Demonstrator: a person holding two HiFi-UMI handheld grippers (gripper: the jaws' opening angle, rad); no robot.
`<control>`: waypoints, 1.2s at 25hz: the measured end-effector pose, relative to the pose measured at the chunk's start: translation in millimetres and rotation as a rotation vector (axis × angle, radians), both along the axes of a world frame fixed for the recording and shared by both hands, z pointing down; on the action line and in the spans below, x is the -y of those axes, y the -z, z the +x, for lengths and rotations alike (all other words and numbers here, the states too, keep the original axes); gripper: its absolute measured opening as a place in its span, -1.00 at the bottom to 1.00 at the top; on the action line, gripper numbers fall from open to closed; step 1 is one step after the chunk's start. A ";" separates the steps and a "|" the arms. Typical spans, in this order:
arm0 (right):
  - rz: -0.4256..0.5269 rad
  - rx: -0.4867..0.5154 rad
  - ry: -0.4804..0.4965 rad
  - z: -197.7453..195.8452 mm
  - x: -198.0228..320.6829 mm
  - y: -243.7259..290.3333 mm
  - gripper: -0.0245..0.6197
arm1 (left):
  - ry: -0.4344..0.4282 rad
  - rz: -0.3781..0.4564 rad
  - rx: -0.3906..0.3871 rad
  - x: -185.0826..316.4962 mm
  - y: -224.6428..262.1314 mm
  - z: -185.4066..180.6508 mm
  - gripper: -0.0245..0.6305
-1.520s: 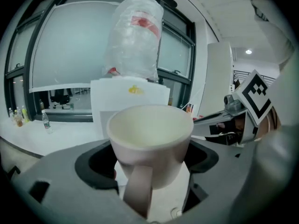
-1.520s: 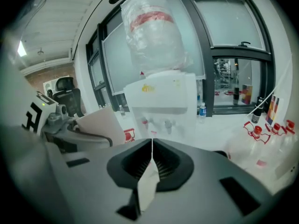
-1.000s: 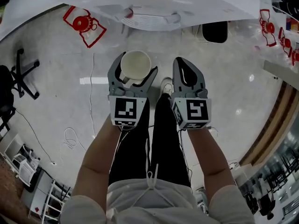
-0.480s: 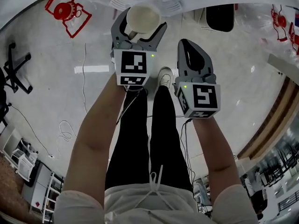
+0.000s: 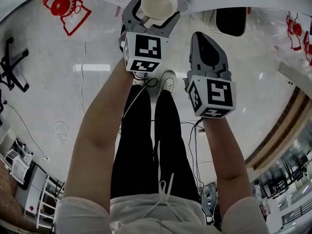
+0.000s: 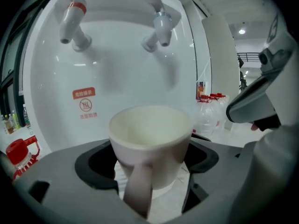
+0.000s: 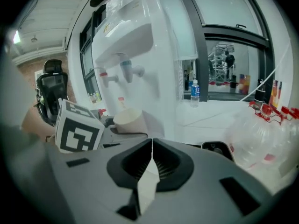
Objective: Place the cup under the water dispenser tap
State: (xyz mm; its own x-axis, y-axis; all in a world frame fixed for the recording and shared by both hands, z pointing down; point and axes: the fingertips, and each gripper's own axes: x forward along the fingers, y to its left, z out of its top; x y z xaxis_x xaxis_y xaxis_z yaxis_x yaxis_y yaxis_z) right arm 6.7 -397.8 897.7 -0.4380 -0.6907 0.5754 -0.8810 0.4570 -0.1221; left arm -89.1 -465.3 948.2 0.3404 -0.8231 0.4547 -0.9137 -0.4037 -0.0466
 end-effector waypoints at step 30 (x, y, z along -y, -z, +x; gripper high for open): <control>-0.005 0.040 -0.032 -1.1 -28.6 37.7 -0.83 | 0.036 0.026 -0.170 -78.2 83.3 -8.2 0.53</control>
